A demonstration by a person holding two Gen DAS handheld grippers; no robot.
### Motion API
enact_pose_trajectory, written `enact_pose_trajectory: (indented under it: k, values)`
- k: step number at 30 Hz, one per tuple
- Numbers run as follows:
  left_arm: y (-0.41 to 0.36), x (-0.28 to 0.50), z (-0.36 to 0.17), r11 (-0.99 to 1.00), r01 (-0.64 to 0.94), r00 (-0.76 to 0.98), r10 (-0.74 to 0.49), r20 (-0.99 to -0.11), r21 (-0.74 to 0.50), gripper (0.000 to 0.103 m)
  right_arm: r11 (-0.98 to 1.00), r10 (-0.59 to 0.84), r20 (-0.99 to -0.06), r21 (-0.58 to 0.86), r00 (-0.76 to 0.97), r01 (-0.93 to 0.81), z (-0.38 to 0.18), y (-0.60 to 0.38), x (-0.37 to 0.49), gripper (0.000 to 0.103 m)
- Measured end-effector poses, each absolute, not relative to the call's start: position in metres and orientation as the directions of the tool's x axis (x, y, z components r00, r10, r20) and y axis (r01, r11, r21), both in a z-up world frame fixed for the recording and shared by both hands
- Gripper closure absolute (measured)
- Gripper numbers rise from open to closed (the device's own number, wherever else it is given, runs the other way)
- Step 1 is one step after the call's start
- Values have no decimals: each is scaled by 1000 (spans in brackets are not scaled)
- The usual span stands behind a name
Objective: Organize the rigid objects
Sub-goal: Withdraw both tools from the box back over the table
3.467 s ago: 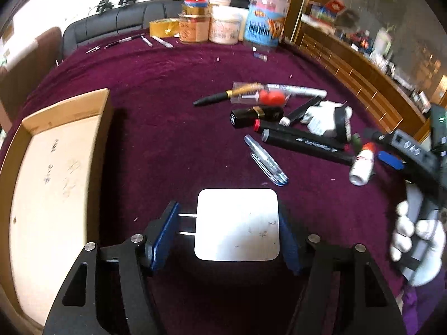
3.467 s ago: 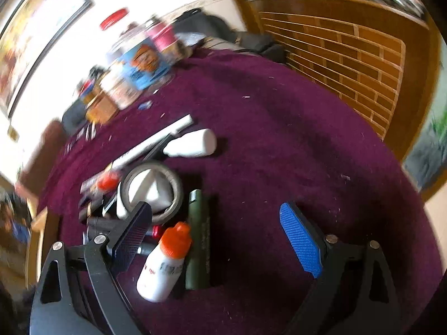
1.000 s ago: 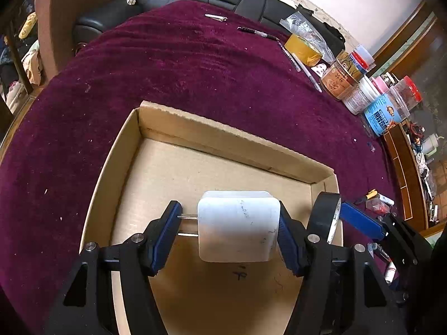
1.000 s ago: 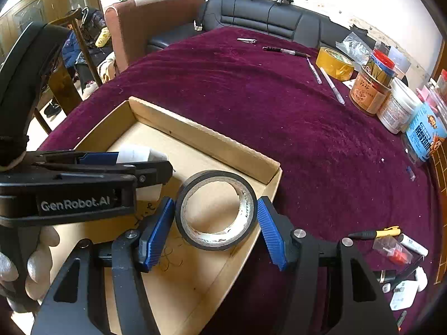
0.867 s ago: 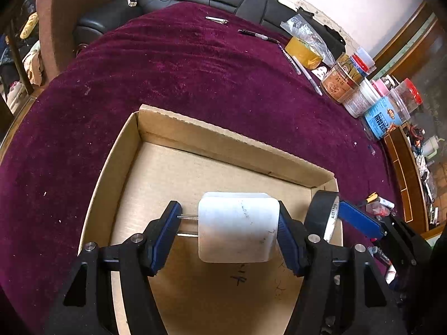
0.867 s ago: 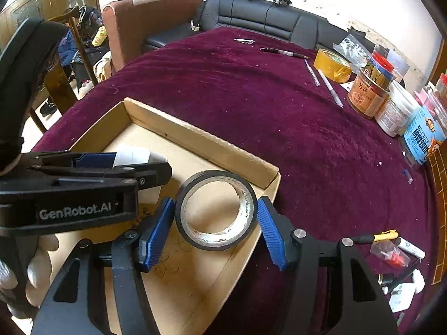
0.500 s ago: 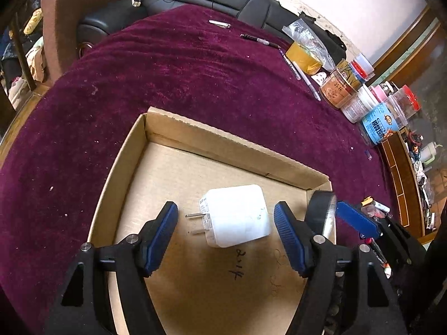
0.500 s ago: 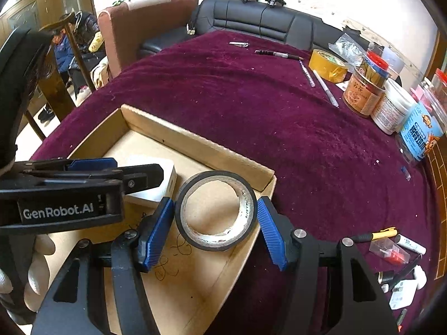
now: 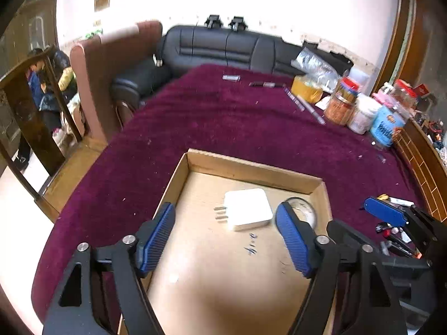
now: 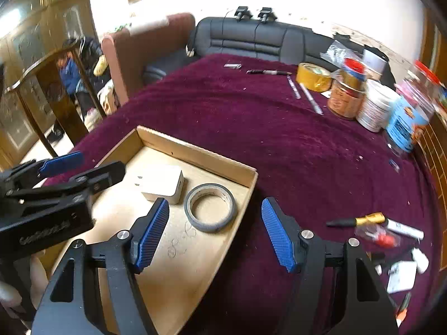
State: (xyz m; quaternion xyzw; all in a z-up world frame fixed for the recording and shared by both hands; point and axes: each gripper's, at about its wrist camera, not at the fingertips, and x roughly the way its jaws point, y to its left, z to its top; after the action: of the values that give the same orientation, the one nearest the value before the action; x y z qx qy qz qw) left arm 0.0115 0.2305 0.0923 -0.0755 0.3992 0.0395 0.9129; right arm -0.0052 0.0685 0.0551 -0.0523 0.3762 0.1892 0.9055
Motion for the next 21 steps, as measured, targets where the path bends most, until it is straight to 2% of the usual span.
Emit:
enact_pose_trajectory:
  k: [5,15,21]
  values:
    - [214,-14,104,988,-109,715,-1,-699,-112,29,937,306,-668,84,678,-340,61,37,-30,34]
    - [173,-44,111,994,-53,727,-24,-686,-91,29,966,257,-628,159,735,-201,62,-41,-62,34]
    - [147,-53,113,998,-24,731,-24,-682,-61,29,978,194,-575,181,795,-108,73,-93,-80,34]
